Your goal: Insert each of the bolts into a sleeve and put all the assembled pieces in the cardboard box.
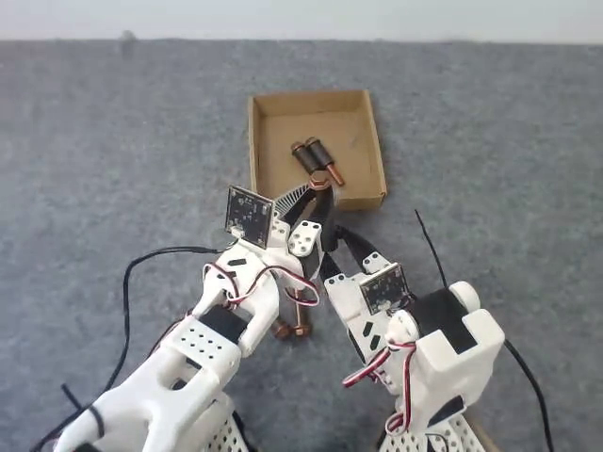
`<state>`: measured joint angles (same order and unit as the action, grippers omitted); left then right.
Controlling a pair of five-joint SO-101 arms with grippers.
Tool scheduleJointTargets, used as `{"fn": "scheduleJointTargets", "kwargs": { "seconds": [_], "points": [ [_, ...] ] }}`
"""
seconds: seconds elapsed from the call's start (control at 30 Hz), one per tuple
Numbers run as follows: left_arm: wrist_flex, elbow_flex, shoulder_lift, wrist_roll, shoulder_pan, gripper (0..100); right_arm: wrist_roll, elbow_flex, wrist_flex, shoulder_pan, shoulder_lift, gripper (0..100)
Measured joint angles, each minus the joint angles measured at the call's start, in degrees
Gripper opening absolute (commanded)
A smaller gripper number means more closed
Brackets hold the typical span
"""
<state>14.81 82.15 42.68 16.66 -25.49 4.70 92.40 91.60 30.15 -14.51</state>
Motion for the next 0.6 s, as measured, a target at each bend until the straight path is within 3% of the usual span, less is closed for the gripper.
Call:
{"fn": "scheduleJointTargets", "kwargs": {
  "seconds": [0.6],
  "points": [
    [0.18, 2.2, 0.0, -0.26, -1.32, 1, 0.0, 0.0, 0.0, 0.0, 0.0, 0.6]
  ]
}}
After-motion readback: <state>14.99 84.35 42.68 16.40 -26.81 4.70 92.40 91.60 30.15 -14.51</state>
